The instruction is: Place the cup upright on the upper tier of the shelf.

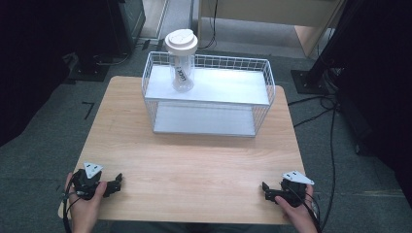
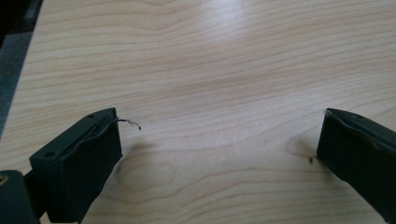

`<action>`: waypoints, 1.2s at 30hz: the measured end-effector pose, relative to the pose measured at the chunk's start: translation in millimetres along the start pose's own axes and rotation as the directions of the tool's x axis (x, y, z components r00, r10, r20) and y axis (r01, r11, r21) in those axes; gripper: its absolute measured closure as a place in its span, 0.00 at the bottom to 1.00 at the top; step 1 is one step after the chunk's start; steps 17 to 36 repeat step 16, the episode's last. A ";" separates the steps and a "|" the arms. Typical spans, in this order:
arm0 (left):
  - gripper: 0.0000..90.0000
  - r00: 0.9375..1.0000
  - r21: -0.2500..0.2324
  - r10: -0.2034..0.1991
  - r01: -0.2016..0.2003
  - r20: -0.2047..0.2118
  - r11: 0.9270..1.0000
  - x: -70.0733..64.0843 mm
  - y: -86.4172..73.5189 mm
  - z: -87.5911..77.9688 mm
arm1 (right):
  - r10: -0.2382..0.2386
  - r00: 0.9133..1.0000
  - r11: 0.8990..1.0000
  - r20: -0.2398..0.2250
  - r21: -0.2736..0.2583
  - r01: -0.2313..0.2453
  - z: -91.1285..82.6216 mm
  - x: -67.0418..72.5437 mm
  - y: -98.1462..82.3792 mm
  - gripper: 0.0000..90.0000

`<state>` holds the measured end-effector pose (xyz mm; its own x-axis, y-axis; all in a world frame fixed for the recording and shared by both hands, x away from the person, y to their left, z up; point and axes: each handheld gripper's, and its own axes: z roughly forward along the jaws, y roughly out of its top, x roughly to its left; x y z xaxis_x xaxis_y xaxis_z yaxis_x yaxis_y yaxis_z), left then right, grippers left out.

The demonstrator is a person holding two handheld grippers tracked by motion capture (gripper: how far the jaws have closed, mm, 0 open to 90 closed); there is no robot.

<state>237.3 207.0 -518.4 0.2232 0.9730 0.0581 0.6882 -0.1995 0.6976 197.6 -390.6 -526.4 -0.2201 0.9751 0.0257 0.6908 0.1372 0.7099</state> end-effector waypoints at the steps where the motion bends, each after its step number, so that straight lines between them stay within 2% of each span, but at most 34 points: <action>1: 0.00 1.000 0.002 0.001 -0.001 0.005 1.000 0.1 0.1 0.2 | 0.000 1.000 1.000 0.000 0.000 0.000 0.0 0.0 0.0 0.00; 5: 0.00 0.998 0.018 -0.004 0.003 0.059 1.000 3.2 0.7 1.7 | -0.001 1.000 1.000 0.000 -0.001 0.001 0.0 -0.1 0.0 0.00; 36: 0.00 0.998 0.016 -0.001 0.000 0.061 1.000 3.1 0.7 1.8 | 0.000 1.000 1.000 -0.001 0.000 0.000 0.0 -0.1 0.0 0.00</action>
